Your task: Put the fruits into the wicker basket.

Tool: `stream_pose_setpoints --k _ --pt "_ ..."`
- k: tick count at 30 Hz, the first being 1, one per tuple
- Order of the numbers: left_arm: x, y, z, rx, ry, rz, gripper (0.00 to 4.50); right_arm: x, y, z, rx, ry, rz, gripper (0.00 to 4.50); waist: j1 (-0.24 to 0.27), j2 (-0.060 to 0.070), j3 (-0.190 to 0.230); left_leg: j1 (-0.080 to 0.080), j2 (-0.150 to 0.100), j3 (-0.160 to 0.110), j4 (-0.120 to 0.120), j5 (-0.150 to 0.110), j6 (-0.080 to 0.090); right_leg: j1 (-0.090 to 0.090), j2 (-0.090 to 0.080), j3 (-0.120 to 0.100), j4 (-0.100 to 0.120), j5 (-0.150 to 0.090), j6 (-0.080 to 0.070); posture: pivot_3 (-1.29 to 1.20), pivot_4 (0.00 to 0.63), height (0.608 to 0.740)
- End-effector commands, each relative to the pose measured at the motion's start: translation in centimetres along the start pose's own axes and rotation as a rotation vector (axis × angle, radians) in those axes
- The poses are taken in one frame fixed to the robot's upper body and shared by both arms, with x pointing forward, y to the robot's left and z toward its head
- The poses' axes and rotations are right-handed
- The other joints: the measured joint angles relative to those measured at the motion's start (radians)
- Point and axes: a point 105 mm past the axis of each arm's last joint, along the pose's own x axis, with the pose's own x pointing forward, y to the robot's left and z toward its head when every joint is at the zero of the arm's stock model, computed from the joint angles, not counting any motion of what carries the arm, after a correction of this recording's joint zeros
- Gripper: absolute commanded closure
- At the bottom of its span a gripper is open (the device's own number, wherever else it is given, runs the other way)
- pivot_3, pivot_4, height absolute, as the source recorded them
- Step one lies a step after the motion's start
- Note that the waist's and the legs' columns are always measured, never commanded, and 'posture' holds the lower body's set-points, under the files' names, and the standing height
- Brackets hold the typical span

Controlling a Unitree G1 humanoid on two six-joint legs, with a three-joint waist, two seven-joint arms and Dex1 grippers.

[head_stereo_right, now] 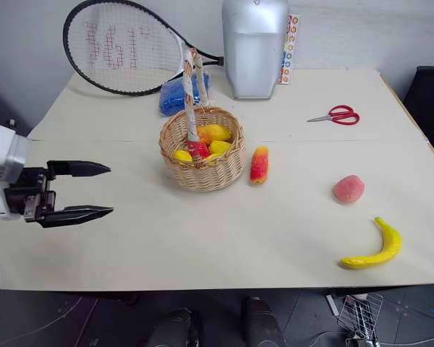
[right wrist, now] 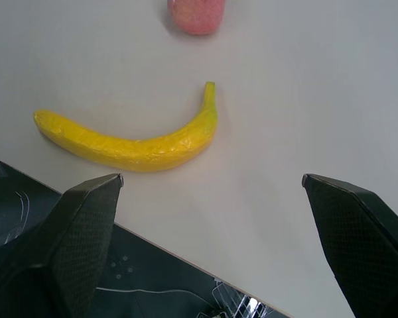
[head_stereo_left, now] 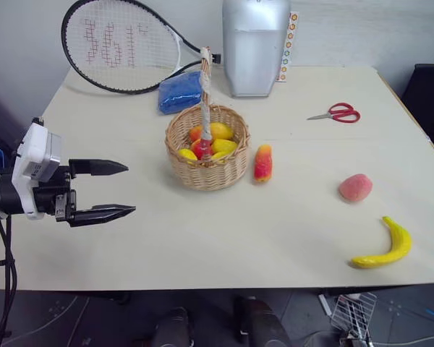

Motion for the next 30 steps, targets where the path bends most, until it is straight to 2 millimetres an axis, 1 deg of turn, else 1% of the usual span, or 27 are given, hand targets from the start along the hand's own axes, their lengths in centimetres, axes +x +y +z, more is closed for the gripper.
stream_pose_setpoints --k 1,5,7,8,9,12,14,16,18,20,25,27,29,30 --pt "-0.2 0.3 0.6 0.01 -0.027 0.01 0.0 -0.5 -0.2 0.7 -0.02 -0.019 -0.014 0.02 0.0 0.0 0.0 0.0 0.0 0.0 0.0 0.0 0.0 0.0 0.0 0.0 0.0 0.0 0.0 0.0 0.15 0.74" --pt "0.1 0.3 0.6 0.007 -0.04 0.01 0.0 -0.3 -0.1 1.0 -0.02 -0.036 -0.006 0.02 0.0 0.0 0.0 0.0 0.0 0.0 0.0 0.0 0.0 0.0 0.0 0.0 0.0 0.0 0.0 0.0 0.15 0.74" --pt "0.4 0.1 1.1 0.001 -0.073 -0.004 0.0 0.6 0.9 2.7 -0.041 -0.098 0.045 0.02 0.0 0.0 0.0 0.0 0.0 0.0 0.0 0.0 0.0 0.0 0.0 0.0 0.0 0.001 0.001 0.0 0.15 0.74" --pt "0.6 0.0 1.5 -0.004 -0.093 -0.018 0.0 1.2 1.6 3.9 -0.053 -0.136 0.079 0.02 -0.002 0.0 0.0 0.0 0.0 0.0 0.0 0.0 0.0 0.0 0.0 0.0 0.001 0.003 0.006 0.0 0.15 0.74" --pt "0.9 -0.2 2.1 -0.004 -0.119 -0.034 0.0 2.2 2.3 5.2 -0.078 -0.173 0.106 0.02 -0.004 0.0 0.0 0.0 0.0 0.0 0.0 0.0 0.0 0.0 0.001 0.0 0.001 0.007 0.012 0.0 0.15 0.74" --pt "1.7 -0.9 3.4 -0.014 -0.183 -0.1 0.0 6.0 3.6 7.4 -0.122 -0.222 0.118 0.02 -0.007 0.0 0.0 0.0 0.001 0.0 0.001 0.001 -0.001 0.0 0.001 0.0 0.003 0.007 0.013 0.0 0.15 0.74" --pt "2.4 -1.2 3.7 -0.01 -0.2 -0.129 0.0 8.9 5.3 9.2 -0.163 -0.269 0.156 0.02 -0.007 0.0 0.0 0.001 0.001 0.0 0.001 0.001 -0.002 0.0 0.001 0.0 0.003 0.007 0.013 0.0 0.15 0.74" --pt "3.3 -1.4 3.9 0.012 -0.196 -0.14 0.0 11.8 7.0 10.9 -0.181 -0.312 0.186 0.02 -0.004 0.001 0.0 -0.001 0.0 0.0 0.002 0.004 -0.007 -0.001 0.002 0.0 0.003 0.007 0.013 0.0 0.15 0.74" --pt "4.1 -1.7 3.8 0.027 -0.192 -0.159 0.0 14.7 8.5 12.6 -0.16 -0.353 0.19 0.02 -0.002 0.001 0.001 -0.002 0.0 0.0 0.002 0.004 -0.008 -0.002 0.002 0.0 0.004 0.007 0.012 0.0 0.15 0.74" --pt "4.8 -1.9 3.8 0.046 -0.193 -0.171 0.0 17.6 10.6 14.4 -0.077 -0.378 0.218 0.02 -0.002 0.001 0.001 -0.002 0.0 0.0 0.002 0.005 -0.008 -0.003 0.002 0.0 0.005 0.007 0.012 0.0 0.15 0.74" --pt "5.6 -1.0 3.9 0.083 -0.184 -0.143 0.0 23.7 15.4 16.4 0.017 -0.329 0.233 0.02 -0.001 0.001 0.001 -0.003 0.0 -0.001 0.003 0.005 -0.009 -0.004 0.003 0.001 0.006 0.006 0.011 0.0 0.15 0.74" --pt "5.8 -1.0 4.0 0.096 -0.175 -0.141 0.0 25.3 16.3 16.6 0.057 -0.292 0.203 0.02 0.001 0.001 0.001 -0.005 0.0 -0.001 0.003 0.005 -0.009 -0.006 0.003 0.0 0.006 0.006 0.011 0.0 0.15 0.74" --pt "5.9 -1.1 4.3 0.098 -0.182 -0.145 0.0 26.6 16.6 16.6 0.091 -0.256 0.148 0.02 0.002 0.001 0.001 -0.007 0.0 -0.001 0.003 0.005 -0.009 -0.008 0.003 0.0 0.006 0.006 0.011 0.0 0.15 0.74" --pt "6.0 -1.1 4.4 0.1 -0.183 -0.146 0.0 27.0 16.7 16.6 0.079 -0.247 0.126 0.02 0.002 0.001 0.001 -0.008 0.0 -0.001 0.003 0.006 -0.008 -0.009 0.003 0.0 0.006 0.006 0.011 0.0 0.15 0.74"
